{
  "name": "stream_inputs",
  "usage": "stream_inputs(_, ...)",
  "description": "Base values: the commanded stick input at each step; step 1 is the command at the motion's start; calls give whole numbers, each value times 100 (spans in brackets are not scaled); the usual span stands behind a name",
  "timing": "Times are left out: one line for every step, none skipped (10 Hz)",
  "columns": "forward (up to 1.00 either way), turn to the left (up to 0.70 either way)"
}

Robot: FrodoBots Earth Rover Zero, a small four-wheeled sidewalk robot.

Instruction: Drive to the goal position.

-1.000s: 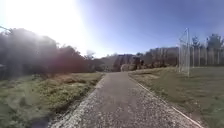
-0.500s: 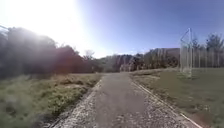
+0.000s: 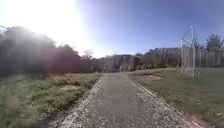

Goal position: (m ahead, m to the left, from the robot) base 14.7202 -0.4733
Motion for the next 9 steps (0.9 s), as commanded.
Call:
stream_inputs(50, 0)
stream_inputs(50, 0)
stream_inputs(50, 0)
stream_inputs(50, 0)
stream_inputs(50, 0)
stream_inputs(50, 0)
stream_inputs(50, 0)
stream_inputs(50, 0)
stream_inputs(50, 0)
